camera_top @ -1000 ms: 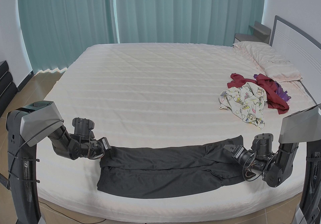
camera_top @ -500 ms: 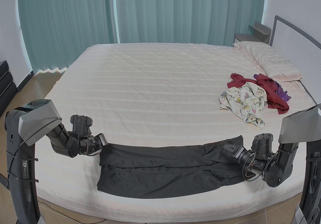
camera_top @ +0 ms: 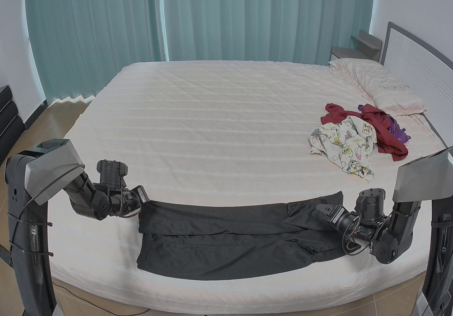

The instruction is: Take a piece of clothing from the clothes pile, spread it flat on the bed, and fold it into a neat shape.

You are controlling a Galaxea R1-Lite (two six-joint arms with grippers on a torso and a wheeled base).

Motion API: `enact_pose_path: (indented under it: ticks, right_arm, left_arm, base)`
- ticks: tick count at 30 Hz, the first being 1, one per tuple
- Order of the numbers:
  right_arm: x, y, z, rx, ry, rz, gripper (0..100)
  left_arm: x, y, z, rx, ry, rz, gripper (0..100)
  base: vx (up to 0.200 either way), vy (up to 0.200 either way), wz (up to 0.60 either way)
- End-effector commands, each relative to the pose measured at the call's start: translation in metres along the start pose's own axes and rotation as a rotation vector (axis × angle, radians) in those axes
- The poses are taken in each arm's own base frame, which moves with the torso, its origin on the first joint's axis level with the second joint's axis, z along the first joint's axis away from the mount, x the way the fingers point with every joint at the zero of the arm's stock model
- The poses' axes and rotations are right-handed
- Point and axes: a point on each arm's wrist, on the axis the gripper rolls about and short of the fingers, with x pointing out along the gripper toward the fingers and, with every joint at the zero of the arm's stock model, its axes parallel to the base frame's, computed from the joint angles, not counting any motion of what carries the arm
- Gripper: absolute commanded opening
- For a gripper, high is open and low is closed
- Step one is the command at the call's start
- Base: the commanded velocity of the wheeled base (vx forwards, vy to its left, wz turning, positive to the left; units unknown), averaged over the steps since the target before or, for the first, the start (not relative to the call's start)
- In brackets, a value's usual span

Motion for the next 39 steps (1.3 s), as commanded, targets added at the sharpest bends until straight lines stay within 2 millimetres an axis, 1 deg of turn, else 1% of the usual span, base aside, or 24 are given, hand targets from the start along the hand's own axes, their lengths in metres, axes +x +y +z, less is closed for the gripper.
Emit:
enact_pose_path:
  ticks: [1, 2, 4, 8, 15, 21, 24, 26, 34, 36, 39]
  right_arm:
    - [0.002, -0.003, 0.000, 0.002, -0.001, -0.009, 100]
    - [0.004, -0.010, 0.004, 0.004, -0.007, -0.031, 100]
    - [0.007, -0.017, 0.007, -0.002, -0.013, -0.051, 100]
    - [0.011, -0.023, 0.008, -0.006, -0.014, -0.067, 100]
    - [0.014, -0.023, 0.008, -0.022, -0.008, -0.070, 100]
    - [0.012, -0.026, 0.006, -0.025, 0.004, -0.089, 100]
    - [0.008, -0.026, 0.009, -0.029, -0.002, -0.098, 100]
    - [0.001, -0.024, 0.014, -0.026, -0.002, -0.100, 100]
    - [0.004, -0.027, 0.004, -0.037, 0.056, -0.131, 100]
    - [0.008, -0.031, -0.001, -0.038, 0.074, -0.142, 100]
    - [0.012, -0.032, -0.002, -0.036, 0.074, -0.142, 100]
  left_arm:
    - [-0.001, 0.001, -0.001, -0.001, 0.004, 0.003, 0]
    - [0.000, 0.001, -0.002, -0.001, 0.008, 0.003, 0]
    - [0.000, 0.001, -0.004, 0.000, 0.011, 0.004, 0]
    - [0.000, 0.001, -0.004, -0.005, 0.012, 0.005, 0]
    - [-0.006, -0.002, 0.000, -0.095, 0.000, -0.001, 0]
    - [-0.006, 0.001, -0.003, -0.109, 0.005, 0.009, 0]
    - [-0.006, 0.001, -0.003, -0.109, 0.007, 0.010, 0]
    - [-0.007, 0.001, -0.003, -0.109, 0.005, 0.009, 0]
    - [-0.006, 0.001, -0.004, -0.110, 0.009, 0.010, 0]
    - [-0.005, 0.002, -0.005, -0.109, 0.012, 0.013, 0]
    - [-0.005, 0.002, -0.005, -0.110, 0.013, 0.011, 0]
  base:
    - [0.000, 0.000, 0.00]
    - [0.000, 0.000, 0.00]
    - [0.000, 0.000, 0.00]
    - [0.000, 0.000, 0.00]
    - [0.000, 0.000, 0.00]
    - [0.000, 0.000, 0.00]
    - [0.000, 0.000, 0.00]
    - [0.000, 0.000, 0.00]
    - [0.000, 0.000, 0.00]
    - [0.000, 0.000, 0.00]
    - [0.000, 0.000, 0.00]
